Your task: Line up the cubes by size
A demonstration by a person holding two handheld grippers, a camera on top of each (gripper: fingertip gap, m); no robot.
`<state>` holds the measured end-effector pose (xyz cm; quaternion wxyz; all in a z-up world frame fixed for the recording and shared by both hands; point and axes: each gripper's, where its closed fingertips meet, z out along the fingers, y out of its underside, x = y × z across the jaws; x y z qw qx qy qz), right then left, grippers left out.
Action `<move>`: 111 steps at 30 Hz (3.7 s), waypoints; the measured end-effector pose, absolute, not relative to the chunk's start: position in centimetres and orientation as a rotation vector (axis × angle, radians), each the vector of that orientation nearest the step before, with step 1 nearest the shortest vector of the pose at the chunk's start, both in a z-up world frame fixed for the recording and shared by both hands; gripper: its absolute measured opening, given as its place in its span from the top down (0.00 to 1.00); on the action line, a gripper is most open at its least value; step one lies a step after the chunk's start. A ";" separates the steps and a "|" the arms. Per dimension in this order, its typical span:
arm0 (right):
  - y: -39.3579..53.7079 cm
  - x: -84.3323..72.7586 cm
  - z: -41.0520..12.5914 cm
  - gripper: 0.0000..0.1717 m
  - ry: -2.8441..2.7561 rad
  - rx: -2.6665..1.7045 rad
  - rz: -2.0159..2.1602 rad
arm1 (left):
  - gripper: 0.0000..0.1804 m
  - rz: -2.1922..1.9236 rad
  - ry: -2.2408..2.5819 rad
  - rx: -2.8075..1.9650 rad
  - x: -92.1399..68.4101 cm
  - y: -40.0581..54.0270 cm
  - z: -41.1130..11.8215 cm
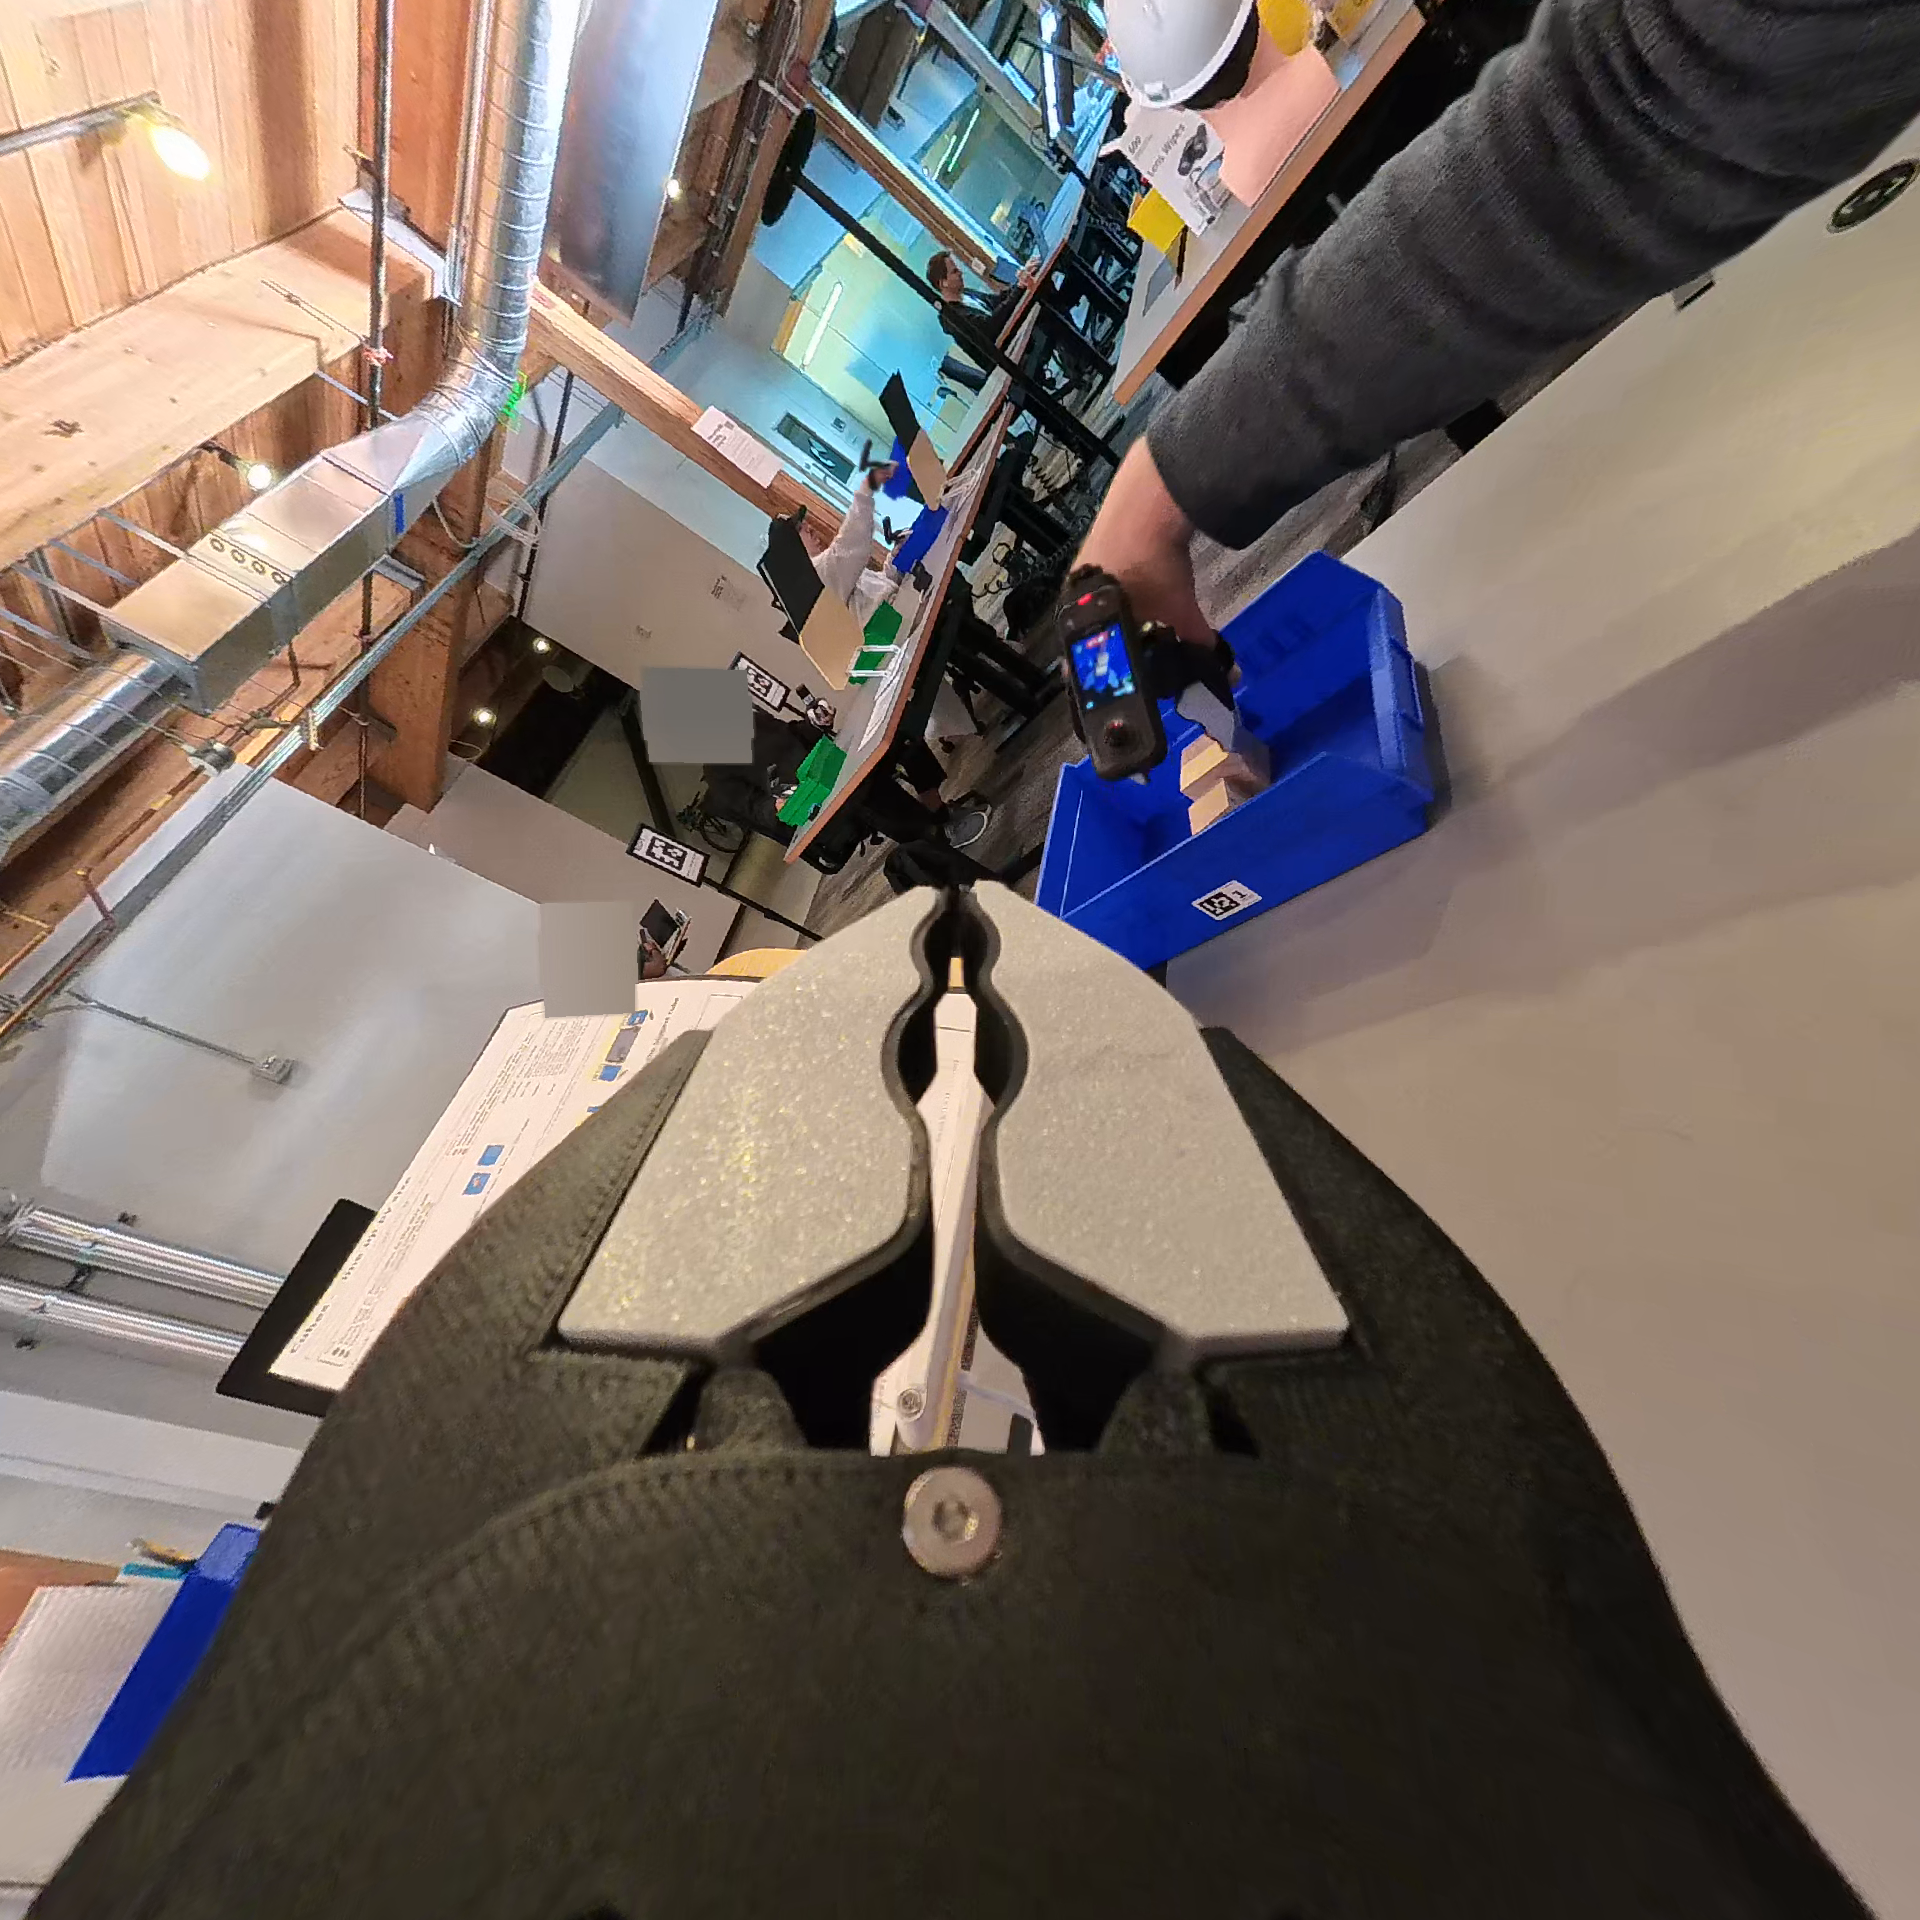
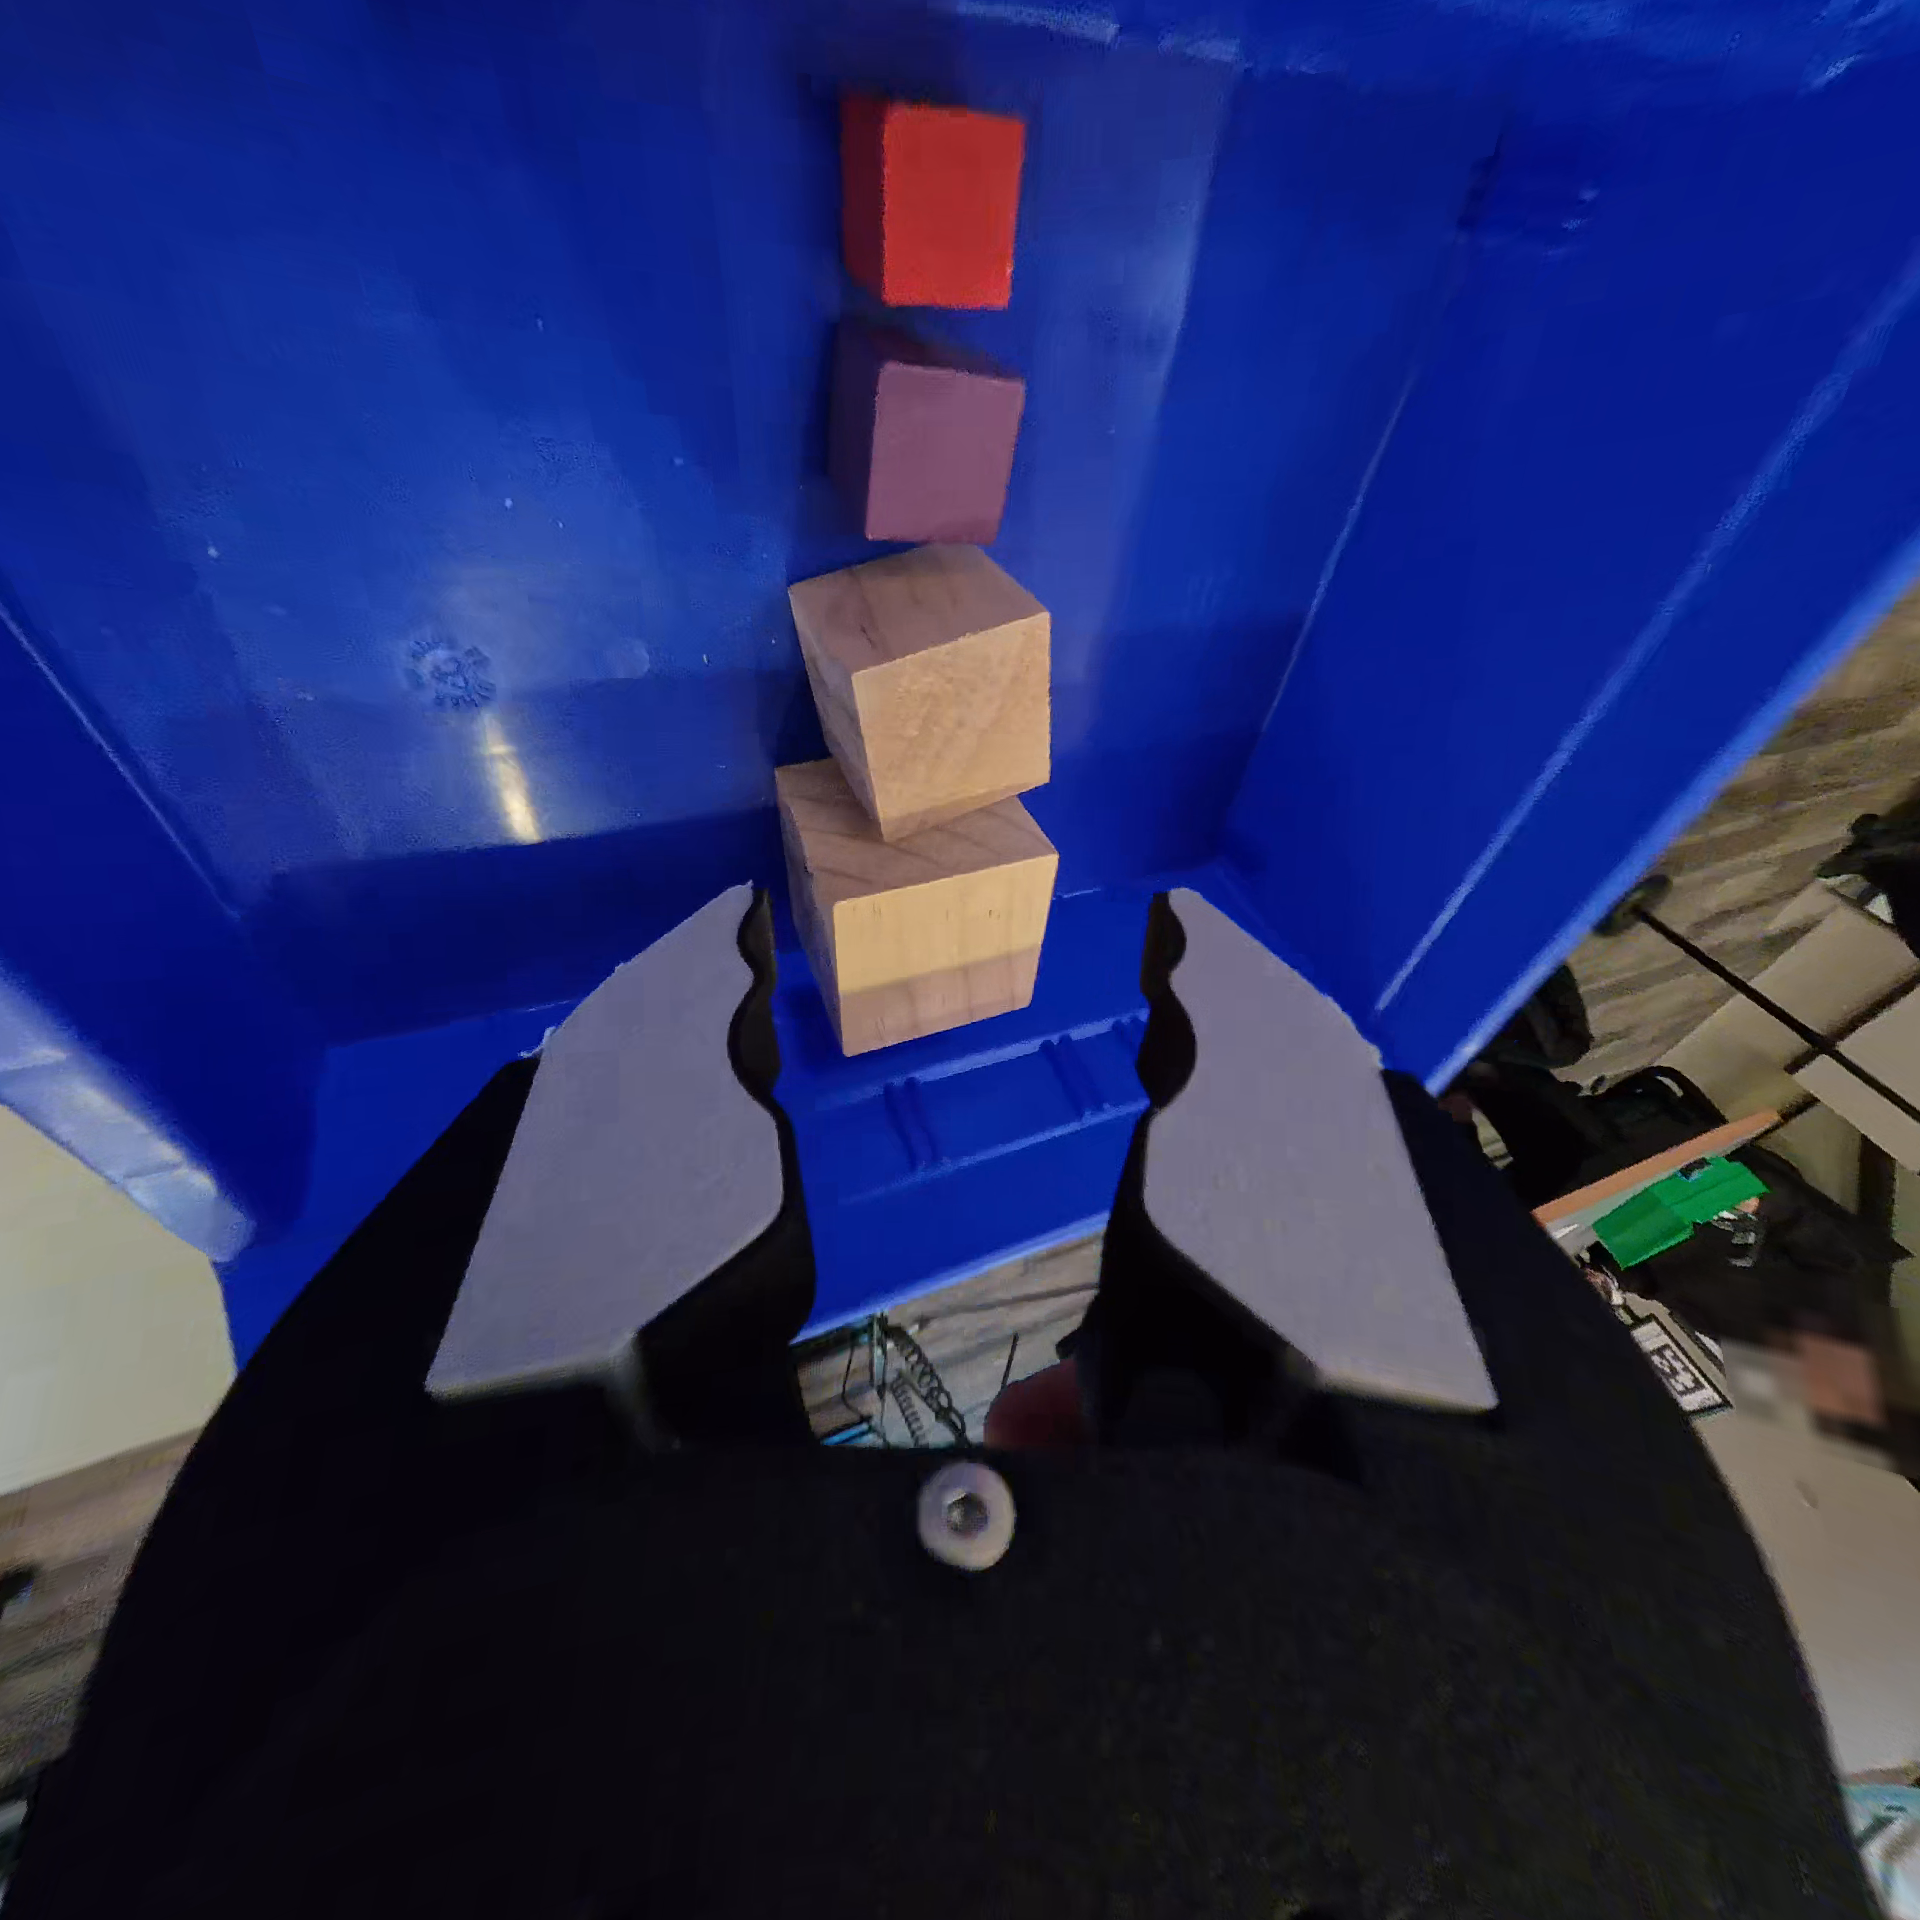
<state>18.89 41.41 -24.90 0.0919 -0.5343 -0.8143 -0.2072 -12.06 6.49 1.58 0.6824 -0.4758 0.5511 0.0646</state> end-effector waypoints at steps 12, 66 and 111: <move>34.9 16.6 -14.9 0.72 -1.657 -1.513 -0.515 | 0.96 0.201 1.222 -1.091 -12.2 6.8 1.7; 37.1 29.6 -21.6 0.74 -0.392 -1.568 -0.016 | 0.66 0.376 -0.242 -1.896 -53.5 8.3 -24.1; 35.6 29.3 -22.9 0.97 -0.400 -1.691 0.207 | 0.99 0.178 -0.345 -1.784 -52.7 7.6 -23.6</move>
